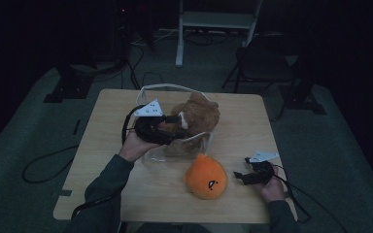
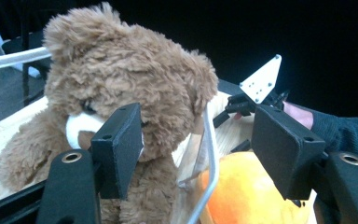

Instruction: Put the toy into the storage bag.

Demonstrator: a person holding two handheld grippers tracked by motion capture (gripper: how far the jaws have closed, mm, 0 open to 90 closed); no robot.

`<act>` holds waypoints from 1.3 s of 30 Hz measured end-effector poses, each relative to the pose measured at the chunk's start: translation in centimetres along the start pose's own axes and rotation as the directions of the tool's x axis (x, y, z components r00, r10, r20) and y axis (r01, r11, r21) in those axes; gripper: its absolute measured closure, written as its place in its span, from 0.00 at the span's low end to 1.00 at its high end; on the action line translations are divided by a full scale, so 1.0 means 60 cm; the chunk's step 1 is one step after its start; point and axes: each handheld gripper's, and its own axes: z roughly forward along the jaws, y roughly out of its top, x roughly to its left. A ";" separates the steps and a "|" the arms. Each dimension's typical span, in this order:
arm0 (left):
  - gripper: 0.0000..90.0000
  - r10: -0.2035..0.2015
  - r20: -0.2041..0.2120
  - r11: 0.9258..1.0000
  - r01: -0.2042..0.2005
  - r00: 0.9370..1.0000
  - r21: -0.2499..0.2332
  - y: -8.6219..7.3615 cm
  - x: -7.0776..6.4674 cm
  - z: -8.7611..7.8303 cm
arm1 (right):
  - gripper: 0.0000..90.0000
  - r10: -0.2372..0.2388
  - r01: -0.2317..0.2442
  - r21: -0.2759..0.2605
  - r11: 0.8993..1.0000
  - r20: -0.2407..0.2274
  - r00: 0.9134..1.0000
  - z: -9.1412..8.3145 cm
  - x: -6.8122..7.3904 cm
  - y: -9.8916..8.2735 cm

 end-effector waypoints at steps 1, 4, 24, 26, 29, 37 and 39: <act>0.38 0.001 0.000 1.000 -0.001 1.000 0.000 -0.001 0.000 0.000 | 0.19 0.000 0.000 0.000 1.000 0.000 1.000 0.000 0.000 0.000; 0.38 -0.001 0.006 1.000 0.001 1.000 -0.005 -0.006 -0.003 0.001 | 0.19 0.002 -0.002 0.000 1.000 0.001 1.000 0.000 0.000 0.000; 0.40 0.022 0.067 0.999 -0.023 0.997 0.022 -0.025 -0.034 0.020 | 0.19 0.002 -0.002 0.000 1.000 0.002 1.000 0.000 0.000 0.000; 0.41 0.021 0.071 0.999 -0.023 0.997 0.027 -0.028 -0.036 0.023 | 0.19 0.002 -0.002 0.000 1.000 0.002 1.000 0.000 0.000 0.000; 0.43 0.022 0.083 0.999 -0.025 0.996 0.032 -0.032 -0.040 0.027 | 0.19 0.002 -0.002 0.000 1.000 0.002 1.000 0.000 0.000 0.000; 0.46 0.030 0.083 0.999 -0.033 0.996 0.034 -0.038 -0.045 0.031 | 0.19 0.002 -0.002 0.000 1.000 0.002 1.000 0.000 0.000 0.000; 0.46 0.028 0.083 0.999 -0.030 0.996 0.033 -0.041 -0.046 0.032 | 0.19 0.002 -0.002 0.000 1.000 0.002 1.000 0.000 0.000 0.000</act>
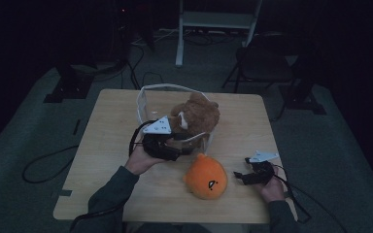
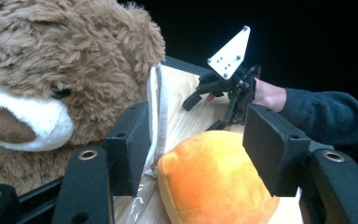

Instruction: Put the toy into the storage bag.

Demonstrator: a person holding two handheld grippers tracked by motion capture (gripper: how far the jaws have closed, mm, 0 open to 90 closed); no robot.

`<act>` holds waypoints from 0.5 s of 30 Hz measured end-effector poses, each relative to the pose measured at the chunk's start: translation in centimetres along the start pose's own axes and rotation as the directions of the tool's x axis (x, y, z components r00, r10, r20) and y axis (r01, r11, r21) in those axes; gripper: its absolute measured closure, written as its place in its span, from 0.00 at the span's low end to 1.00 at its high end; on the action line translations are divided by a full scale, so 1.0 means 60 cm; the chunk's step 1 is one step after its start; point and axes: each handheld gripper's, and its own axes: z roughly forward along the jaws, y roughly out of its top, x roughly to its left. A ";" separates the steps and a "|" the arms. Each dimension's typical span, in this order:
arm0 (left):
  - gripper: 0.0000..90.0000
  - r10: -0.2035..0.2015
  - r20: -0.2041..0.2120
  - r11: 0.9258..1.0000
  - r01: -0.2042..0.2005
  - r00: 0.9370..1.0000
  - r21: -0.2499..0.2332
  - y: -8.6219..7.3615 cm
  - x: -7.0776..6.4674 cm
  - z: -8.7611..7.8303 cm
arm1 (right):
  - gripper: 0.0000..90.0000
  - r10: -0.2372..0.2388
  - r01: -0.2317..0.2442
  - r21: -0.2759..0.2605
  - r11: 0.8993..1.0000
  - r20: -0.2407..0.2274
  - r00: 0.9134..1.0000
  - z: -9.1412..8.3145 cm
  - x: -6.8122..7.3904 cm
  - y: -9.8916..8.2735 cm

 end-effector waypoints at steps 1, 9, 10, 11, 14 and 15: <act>0.46 0.002 0.002 1.000 -0.002 1.000 0.000 -0.001 -0.001 0.000 | 0.19 0.000 0.000 0.000 1.000 0.000 1.000 0.000 0.000 0.000; 0.46 0.018 -0.020 0.999 -0.019 1.000 -0.026 0.000 -0.008 -0.004 | 0.19 0.000 0.000 0.000 1.000 0.000 1.000 0.000 0.000 0.000; 0.46 0.020 -0.021 0.999 -0.021 1.000 -0.031 0.001 -0.009 -0.005 | 0.19 0.000 0.000 0.000 1.000 0.000 1.000 0.000 0.000 0.000; 0.46 0.020 -0.018 0.999 -0.021 1.000 -0.035 0.001 -0.010 -0.006 | 0.19 0.000 0.000 0.000 1.000 0.000 1.000 0.000 0.000 0.000; 0.46 0.033 -0.008 0.999 -0.033 0.999 -0.032 0.002 -0.015 -0.005 | 0.19 0.000 0.000 0.000 1.000 0.000 1.000 0.000 0.000 0.000; 0.46 0.033 -0.008 0.999 -0.033 0.999 -0.032 0.002 -0.015 -0.005 | 0.19 0.000 0.000 0.000 1.000 0.000 1.000 0.000 0.000 0.000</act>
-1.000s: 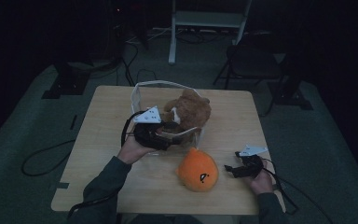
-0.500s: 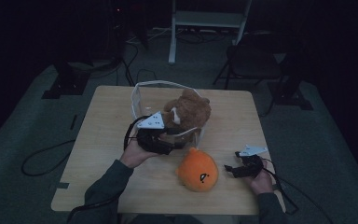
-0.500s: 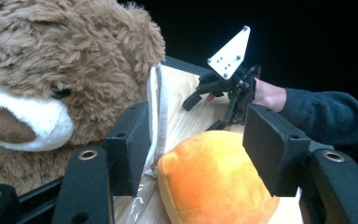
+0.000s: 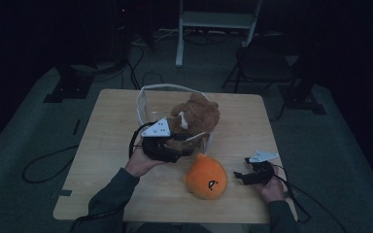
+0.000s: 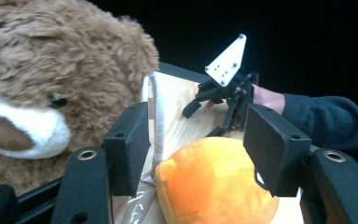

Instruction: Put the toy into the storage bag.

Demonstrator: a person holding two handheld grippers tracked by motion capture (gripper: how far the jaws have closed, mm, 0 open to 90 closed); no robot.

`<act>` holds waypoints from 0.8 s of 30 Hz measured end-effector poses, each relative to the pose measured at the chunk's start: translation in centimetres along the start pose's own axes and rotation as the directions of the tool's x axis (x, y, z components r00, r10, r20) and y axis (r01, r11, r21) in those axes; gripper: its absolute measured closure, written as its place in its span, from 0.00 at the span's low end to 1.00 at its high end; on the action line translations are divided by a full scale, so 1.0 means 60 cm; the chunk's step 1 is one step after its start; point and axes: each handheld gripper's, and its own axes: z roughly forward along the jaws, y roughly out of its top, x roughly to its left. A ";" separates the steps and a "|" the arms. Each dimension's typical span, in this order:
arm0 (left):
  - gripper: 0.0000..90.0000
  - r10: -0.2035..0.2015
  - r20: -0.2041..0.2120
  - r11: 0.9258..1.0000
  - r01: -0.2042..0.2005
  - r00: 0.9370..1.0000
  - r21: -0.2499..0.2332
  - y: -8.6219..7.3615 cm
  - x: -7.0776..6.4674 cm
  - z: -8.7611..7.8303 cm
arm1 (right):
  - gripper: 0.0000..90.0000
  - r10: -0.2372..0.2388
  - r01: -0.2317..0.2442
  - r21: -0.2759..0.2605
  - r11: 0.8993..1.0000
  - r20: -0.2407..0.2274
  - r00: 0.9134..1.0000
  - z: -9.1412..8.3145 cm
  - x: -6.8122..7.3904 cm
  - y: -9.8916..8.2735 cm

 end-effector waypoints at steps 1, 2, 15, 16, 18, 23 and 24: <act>0.46 0.007 0.008 1.000 -0.007 1.000 0.009 -0.001 -0.004 0.004 | 0.19 0.000 0.000 0.000 1.000 0.000 1.000 0.000 0.000 0.000; 0.46 0.006 0.011 1.000 -0.006 1.000 0.010 -0.002 -0.006 0.006 | 0.19 0.001 -0.001 0.000 1.000 0.000 1.000 0.000 0.000 0.000; 0.46 0.015 0.036 0.999 -0.016 0.999 0.035 -0.026 -0.014 0.026 | 0.19 0.001 -0.001 0.000 1.000 0.000 1.000 0.000 0.000 0.000; 0.46 0.016 0.035 0.999 -0.017 0.999 0.034 -0.028 -0.015 0.027 | 0.19 0.001 -0.001 0.000 1.000 0.000 1.000 0.000 0.000 0.000; 0.46 0.017 0.034 0.999 -0.019 0.999 0.035 -0.031 -0.015 0.028 | 0.19 0.001 -0.001 0.000 1.000 0.000 1.000 0.000 0.000 0.000; 0.46 0.029 0.035 0.998 -0.031 0.999 0.050 -0.045 -0.021 0.036 | 0.19 0.000 0.000 0.001 1.000 0.000 1.000 0.000 0.000 0.000; 0.46 0.025 0.036 0.998 -0.027 0.999 0.049 -0.047 -0.022 0.038 | 0.19 0.000 0.000 0.001 1.000 0.000 1.000 0.000 0.000 0.000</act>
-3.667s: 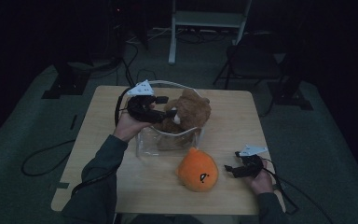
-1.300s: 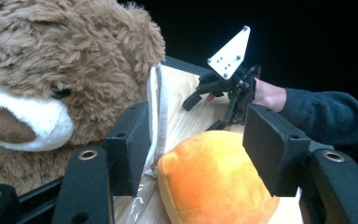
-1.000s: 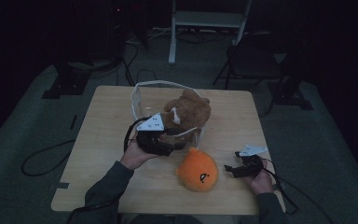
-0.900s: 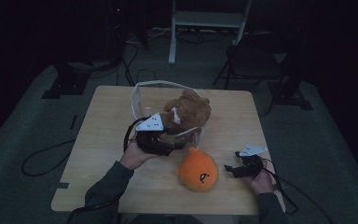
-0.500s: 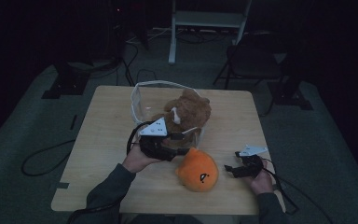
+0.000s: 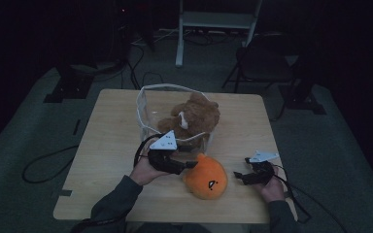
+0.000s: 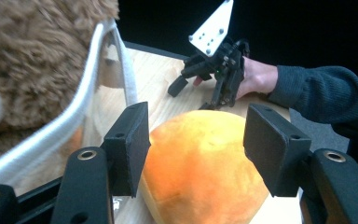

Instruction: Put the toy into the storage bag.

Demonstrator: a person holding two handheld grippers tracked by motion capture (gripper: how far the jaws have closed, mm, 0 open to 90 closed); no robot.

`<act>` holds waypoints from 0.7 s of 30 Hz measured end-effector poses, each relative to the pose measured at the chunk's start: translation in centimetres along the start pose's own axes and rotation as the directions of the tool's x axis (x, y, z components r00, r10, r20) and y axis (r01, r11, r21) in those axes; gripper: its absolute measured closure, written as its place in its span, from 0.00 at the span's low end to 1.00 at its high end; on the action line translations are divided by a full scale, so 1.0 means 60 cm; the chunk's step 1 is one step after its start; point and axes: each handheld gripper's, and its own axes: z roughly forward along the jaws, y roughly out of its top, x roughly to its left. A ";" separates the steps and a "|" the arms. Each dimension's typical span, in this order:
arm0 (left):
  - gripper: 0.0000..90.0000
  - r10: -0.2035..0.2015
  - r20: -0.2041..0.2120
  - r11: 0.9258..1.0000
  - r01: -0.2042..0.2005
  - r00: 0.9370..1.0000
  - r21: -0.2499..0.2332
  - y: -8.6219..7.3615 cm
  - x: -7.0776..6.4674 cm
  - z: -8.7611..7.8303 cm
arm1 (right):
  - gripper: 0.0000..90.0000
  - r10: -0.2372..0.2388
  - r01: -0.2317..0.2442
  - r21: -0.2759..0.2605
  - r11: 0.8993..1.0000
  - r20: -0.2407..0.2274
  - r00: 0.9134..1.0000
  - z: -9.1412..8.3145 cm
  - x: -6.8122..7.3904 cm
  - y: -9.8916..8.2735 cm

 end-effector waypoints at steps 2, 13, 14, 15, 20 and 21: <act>0.46 -0.003 0.004 1.000 0.003 1.000 0.006 -0.005 -0.001 0.004 | 0.19 0.000 0.000 0.000 1.000 0.000 1.000 0.000 0.000 0.000; 0.45 -0.021 -0.002 0.999 0.021 1.000 0.028 -0.030 -0.006 0.025 | 0.19 -0.001 0.001 -0.001 1.000 0.000 1.000 0.000 0.000 0.000; 0.44 -0.027 0.000 0.999 0.027 1.000 0.027 -0.033 -0.007 0.027 | 0.19 0.000 0.000 -0.001 1.000 -0.001 1.000 0.000 0.000 0.000; 0.44 -0.030 0.001 0.999 0.029 1.000 0.028 -0.035 -0.007 0.029 | 0.19 0.000 0.000 -0.001 1.000 0.000 1.000 0.000 0.000 0.000; 0.44 -0.033 -0.006 0.998 0.033 0.999 0.052 -0.047 -0.012 0.040 | 0.19 0.000 0.000 -0.001 1.000 0.000 1.000 0.000 0.000 0.000; 0.44 -0.032 -0.008 0.998 0.033 0.999 0.054 -0.049 -0.013 0.041 | 0.19 0.000 0.000 -0.001 1.000 0.000 1.000 0.000 0.000 0.000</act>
